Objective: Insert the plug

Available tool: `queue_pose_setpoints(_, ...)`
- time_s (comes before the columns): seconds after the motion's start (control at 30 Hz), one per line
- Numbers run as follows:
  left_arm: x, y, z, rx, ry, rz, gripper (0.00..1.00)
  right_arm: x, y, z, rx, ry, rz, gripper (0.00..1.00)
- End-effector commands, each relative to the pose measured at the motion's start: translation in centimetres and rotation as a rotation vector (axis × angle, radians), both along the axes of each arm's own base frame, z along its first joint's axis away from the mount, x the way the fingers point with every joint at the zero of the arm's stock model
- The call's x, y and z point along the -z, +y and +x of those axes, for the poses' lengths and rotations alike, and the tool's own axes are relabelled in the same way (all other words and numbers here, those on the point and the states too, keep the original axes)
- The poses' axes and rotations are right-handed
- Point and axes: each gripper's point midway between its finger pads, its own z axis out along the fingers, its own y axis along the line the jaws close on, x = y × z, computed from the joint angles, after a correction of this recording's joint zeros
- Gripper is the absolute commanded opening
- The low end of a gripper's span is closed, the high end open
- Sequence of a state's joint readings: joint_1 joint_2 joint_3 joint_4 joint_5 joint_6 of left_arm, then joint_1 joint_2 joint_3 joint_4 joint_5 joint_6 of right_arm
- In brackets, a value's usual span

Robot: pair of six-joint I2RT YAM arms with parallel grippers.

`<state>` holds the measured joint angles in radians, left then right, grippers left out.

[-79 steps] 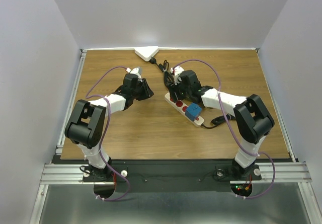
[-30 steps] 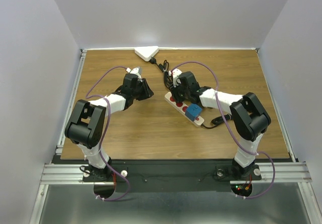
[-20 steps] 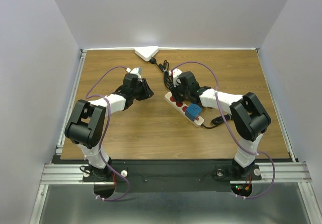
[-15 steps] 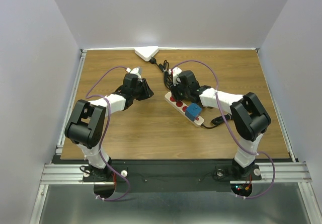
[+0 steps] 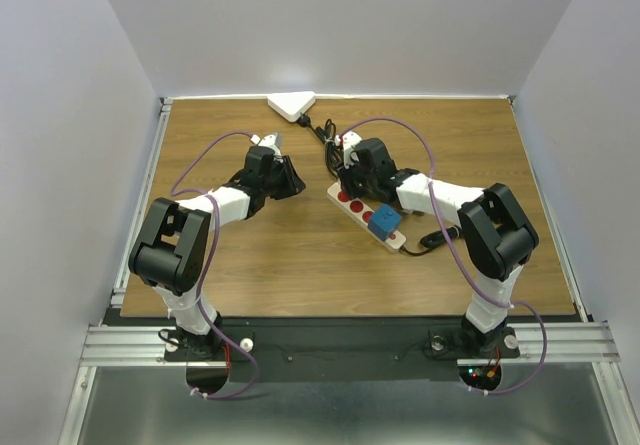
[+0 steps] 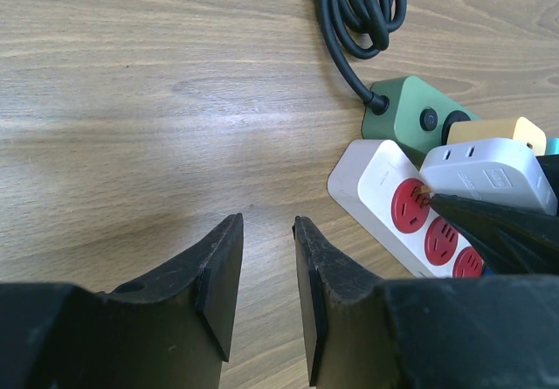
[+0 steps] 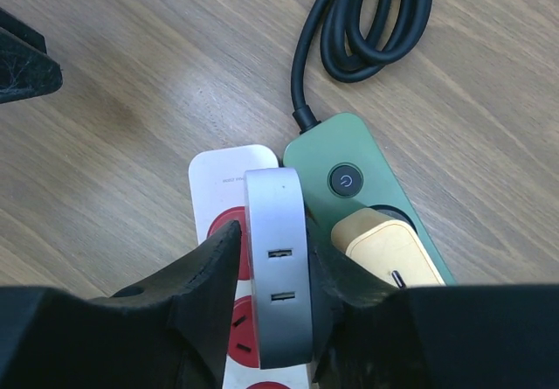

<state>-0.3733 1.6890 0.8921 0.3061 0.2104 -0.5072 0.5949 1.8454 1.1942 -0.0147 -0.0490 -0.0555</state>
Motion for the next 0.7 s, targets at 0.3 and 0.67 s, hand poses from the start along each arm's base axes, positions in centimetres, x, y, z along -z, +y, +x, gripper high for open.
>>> queue_pose_setpoints(0.3,-1.1,-0.2,-0.3,0.017,-0.034,-0.008,0.4,0.4,-0.3,0.0,-0.008,-0.012,0.003,0.03)
queue_pose_setpoints(0.67,-1.0,-0.2,-0.3,0.018,-0.032,-0.004,0.4,2.5,-1.1,-1.0,-0.031,0.013,-0.048,0.0)
